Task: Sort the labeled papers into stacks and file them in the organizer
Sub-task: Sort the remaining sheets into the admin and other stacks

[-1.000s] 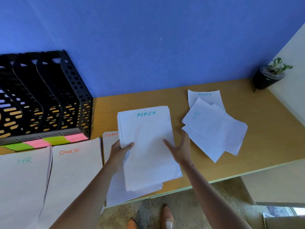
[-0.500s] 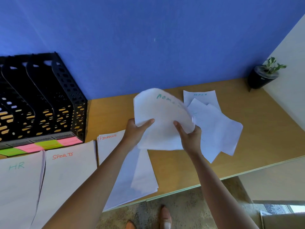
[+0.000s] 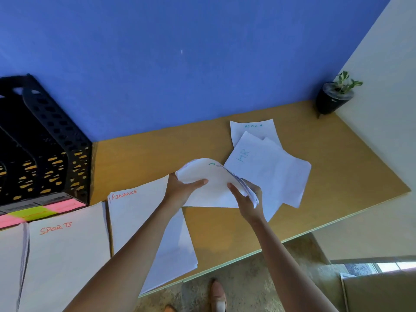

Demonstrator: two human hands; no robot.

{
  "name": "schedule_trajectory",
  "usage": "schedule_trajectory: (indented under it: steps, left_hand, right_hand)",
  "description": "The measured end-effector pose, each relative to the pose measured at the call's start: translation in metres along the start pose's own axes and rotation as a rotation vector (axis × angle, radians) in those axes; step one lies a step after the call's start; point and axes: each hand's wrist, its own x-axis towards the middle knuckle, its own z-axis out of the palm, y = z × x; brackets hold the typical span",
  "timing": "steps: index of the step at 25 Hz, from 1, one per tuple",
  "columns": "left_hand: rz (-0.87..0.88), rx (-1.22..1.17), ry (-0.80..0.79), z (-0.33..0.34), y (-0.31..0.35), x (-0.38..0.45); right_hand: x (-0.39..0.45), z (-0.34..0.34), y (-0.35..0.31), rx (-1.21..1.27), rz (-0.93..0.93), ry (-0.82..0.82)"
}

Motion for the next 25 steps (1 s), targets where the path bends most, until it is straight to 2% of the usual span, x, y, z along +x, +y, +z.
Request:
schedule_trajectory:
  steps: [3, 5, 7, 10, 14, 16, 19, 20, 23, 25]
  left_hand:
    - [0.061, 0.017, 0.025, 0.010, 0.004, 0.007]
    - [0.123, 0.033, 0.043, 0.020, 0.009, 0.009]
    - [0.177, 0.086, 0.037, 0.031, 0.008, 0.008]
    - [0.195, 0.179, -0.001, 0.043, -0.005, 0.005]
    - [0.155, 0.120, -0.002, 0.048, -0.020, 0.004]
    - [0.100, 0.040, 0.007, 0.049, -0.021, 0.005]
    - [0.090, -0.030, 0.108, 0.040, -0.013, 0.018]
    - [0.108, -0.052, 0.142, 0.034, -0.008, 0.025]
    - [0.142, -0.089, 0.218, 0.012, 0.005, 0.043]
    - [0.085, -0.063, 0.253, 0.000, 0.005, 0.051]
  right_hand:
    - [0.007, -0.003, -0.008, 0.019, 0.079, 0.095]
    - [0.012, -0.002, -0.011, 0.042, -0.062, 0.156]
    - [0.013, 0.001, -0.009, 0.010, -0.076, 0.193]
    - [0.009, 0.004, 0.003, -0.036, 0.035, 0.206]
    - [0.004, 0.003, 0.023, -0.034, 0.230, 0.205]
    - [0.007, -0.004, 0.027, -0.075, 0.206, 0.131]
    - [0.015, -0.030, 0.025, -0.113, 0.010, -0.115]
    - [0.021, -0.040, 0.025, -0.107, -0.010, -0.133]
    - [0.044, -0.069, 0.038, -0.144, 0.068, -0.008]
    - [0.060, -0.085, 0.056, -0.368, 0.185, 0.140]
